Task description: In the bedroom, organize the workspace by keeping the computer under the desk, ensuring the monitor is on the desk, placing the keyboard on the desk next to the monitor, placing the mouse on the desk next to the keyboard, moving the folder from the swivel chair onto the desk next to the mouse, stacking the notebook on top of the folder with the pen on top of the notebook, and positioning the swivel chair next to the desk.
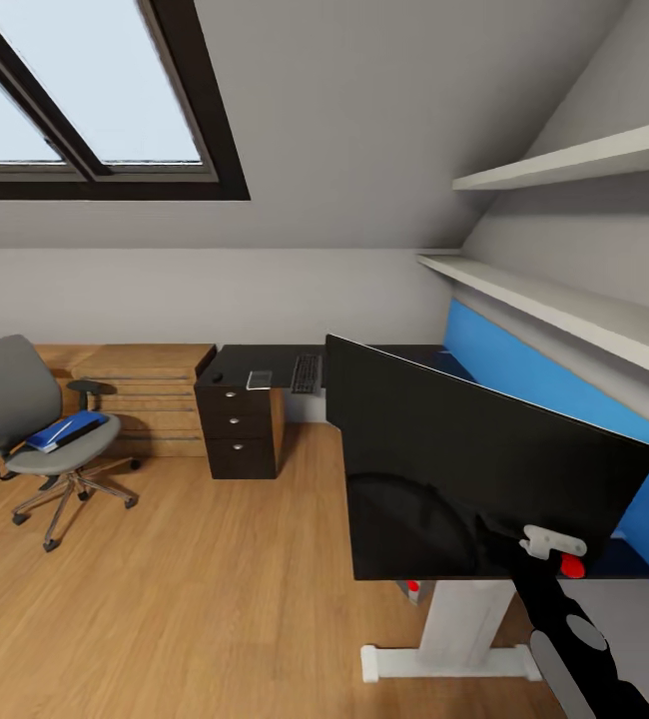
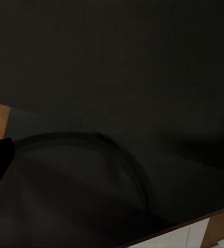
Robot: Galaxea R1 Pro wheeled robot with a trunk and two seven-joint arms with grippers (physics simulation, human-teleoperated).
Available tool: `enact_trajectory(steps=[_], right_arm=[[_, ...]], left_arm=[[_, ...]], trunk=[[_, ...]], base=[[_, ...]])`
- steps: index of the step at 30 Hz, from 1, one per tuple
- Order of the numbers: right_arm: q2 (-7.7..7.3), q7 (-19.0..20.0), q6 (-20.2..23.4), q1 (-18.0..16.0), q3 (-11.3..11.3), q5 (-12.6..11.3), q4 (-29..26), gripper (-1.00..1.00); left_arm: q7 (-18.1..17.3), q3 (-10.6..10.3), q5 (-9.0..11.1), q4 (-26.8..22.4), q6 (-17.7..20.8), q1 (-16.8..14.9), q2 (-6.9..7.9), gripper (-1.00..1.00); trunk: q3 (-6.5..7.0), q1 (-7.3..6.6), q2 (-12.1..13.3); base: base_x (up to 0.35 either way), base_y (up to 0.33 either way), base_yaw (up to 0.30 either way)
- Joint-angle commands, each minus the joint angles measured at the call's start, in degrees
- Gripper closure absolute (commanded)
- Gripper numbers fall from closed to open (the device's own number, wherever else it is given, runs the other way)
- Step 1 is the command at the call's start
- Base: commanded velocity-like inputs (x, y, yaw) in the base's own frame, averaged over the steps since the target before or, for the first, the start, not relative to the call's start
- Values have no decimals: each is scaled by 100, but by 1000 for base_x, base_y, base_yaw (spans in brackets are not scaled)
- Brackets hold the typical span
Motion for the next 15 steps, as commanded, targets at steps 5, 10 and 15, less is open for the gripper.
enact_trajectory(steps=[5,10,15], right_arm=[[-7,-42,20,-5,21,-29,-10,-100],[-7,-40,20,-5,28,-28,0,-100],[-7,-33,20,-5,34,-23,48,-100]], left_arm=[[-33,-26,59,7,-20,-6,-1,-100],[-33,-22,62,7,-20,-6,5,-100],[-33,-19,64,6,-20,-6,5,-100]], trunk=[[-14,4,-13],[-14,4,-13],[-14,4,-13]], base=[[-4,-21,0],[-88,-7,0],[-223,-2,0]])
